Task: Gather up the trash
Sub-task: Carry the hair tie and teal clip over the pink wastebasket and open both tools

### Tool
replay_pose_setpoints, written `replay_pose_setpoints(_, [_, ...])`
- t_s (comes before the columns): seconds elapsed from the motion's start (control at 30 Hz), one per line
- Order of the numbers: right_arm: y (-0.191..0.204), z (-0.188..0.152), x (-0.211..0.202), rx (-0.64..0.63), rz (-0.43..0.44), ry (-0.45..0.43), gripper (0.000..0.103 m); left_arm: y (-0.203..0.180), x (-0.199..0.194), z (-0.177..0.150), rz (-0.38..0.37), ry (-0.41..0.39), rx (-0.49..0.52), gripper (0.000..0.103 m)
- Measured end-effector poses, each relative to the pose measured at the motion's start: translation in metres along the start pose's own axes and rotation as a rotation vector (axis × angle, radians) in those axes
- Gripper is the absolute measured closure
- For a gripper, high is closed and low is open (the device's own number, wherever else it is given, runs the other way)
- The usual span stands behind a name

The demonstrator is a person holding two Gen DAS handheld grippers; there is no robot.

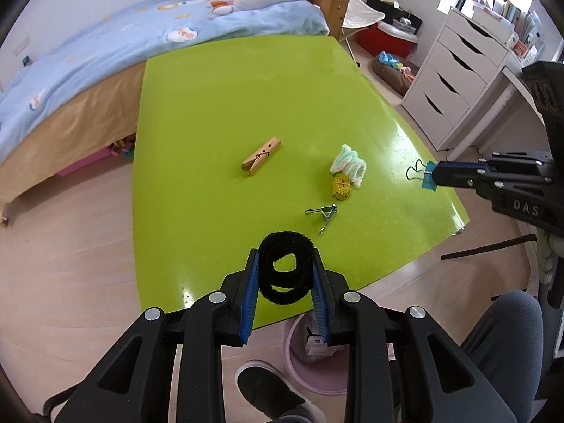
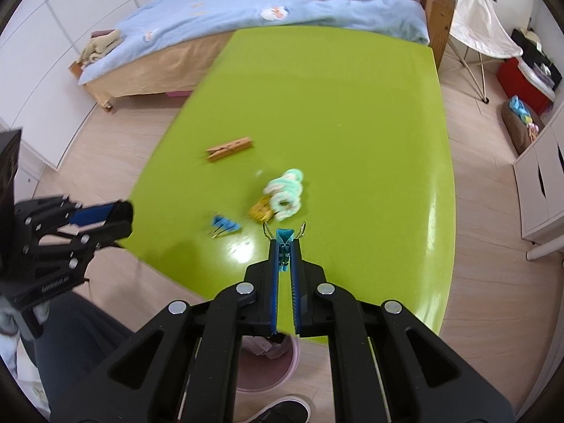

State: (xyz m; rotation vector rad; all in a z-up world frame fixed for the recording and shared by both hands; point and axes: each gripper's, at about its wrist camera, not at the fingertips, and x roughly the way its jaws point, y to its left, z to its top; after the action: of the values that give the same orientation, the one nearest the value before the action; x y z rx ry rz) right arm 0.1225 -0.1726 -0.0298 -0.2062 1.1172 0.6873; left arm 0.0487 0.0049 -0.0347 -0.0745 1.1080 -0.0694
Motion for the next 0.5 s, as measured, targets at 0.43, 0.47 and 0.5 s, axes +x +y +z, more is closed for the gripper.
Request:
replay_pose_setpoints(0.43, [0.045, -0.054, -0.063, -0.066, 0.082, -0.066, 0.098, -0.02, -0.043, -0.028, -0.038, -0.061, 0.032, 0.076])
replay_pose_setpoints(0.47, [0.048, -0.058, -0.066, -0.067, 0.088, -0.066, 0.098, -0.022, -0.046, -0.031, -0.04, -0.063, 0.034, 0.076])
replay_pose_setpoints(0.5, [0.05, -0.062, -0.067, -0.07, 0.088, -0.065, 0.098, -0.023, -0.047, -0.034, -0.042, -0.064, 0.037, 0.076])
